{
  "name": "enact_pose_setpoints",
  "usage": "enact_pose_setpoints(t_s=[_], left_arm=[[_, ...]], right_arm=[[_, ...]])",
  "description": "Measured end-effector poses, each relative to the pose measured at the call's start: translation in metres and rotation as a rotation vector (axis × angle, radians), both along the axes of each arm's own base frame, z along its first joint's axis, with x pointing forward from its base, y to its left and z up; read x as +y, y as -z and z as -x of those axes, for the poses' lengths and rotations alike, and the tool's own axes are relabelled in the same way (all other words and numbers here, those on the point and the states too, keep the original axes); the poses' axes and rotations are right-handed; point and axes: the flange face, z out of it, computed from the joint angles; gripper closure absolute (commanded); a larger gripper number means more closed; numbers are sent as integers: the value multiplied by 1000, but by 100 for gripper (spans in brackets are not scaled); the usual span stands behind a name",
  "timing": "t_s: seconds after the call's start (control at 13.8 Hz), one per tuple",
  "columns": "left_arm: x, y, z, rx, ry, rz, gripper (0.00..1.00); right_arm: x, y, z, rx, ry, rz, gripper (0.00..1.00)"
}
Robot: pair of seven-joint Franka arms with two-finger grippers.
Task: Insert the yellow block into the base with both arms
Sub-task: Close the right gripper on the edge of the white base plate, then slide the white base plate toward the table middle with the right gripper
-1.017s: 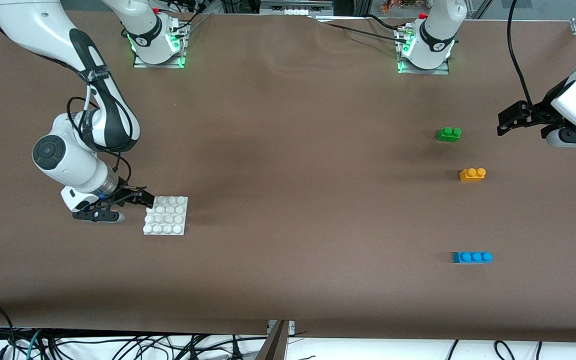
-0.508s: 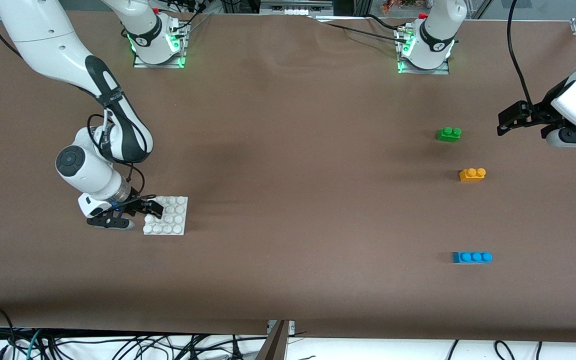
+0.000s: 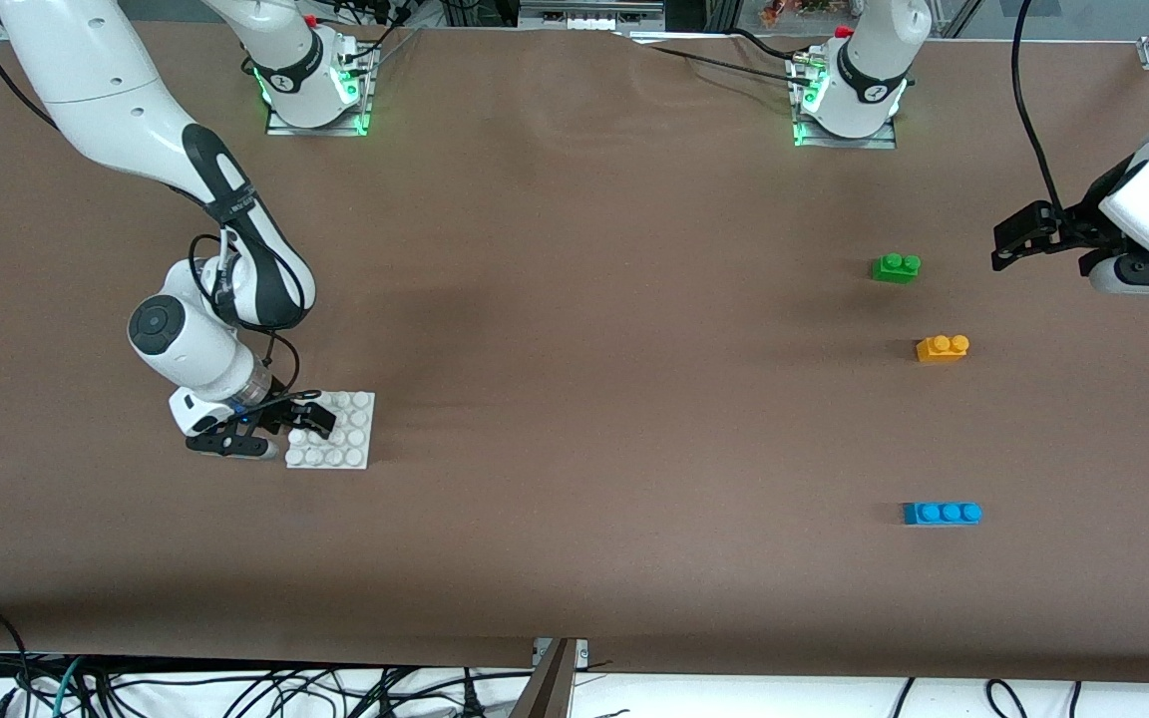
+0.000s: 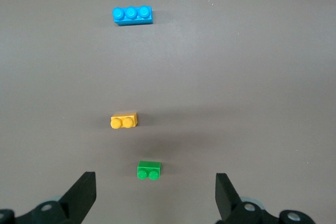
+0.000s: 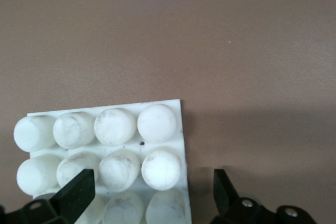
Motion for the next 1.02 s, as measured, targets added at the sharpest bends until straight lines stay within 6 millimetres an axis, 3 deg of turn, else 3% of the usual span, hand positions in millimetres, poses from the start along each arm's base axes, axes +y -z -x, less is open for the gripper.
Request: enact_pose_setpoints(t_s=[0.15, 0.36, 0.51, 0.8, 0.87, 1.02], left_arm=[[0, 0, 0, 0, 0, 0, 0], [0, 0, 0, 0, 0, 0, 0], [0, 0, 0, 0, 0, 0, 0], [0, 0, 0, 0, 0, 0, 0], [0, 0, 0, 0, 0, 0, 0], [0, 0, 0, 0, 0, 0, 0]], right_arm=[[1, 0, 0, -1, 0, 0, 16], [6, 0, 0, -3, -7, -2, 45], [7, -2, 0, -6, -9, -2, 57], [8, -2, 0, -6, -13, -1, 57], [13, -2, 1, -9, -21, -1, 57], [41, -1, 3, -31, -62, -4, 56]])
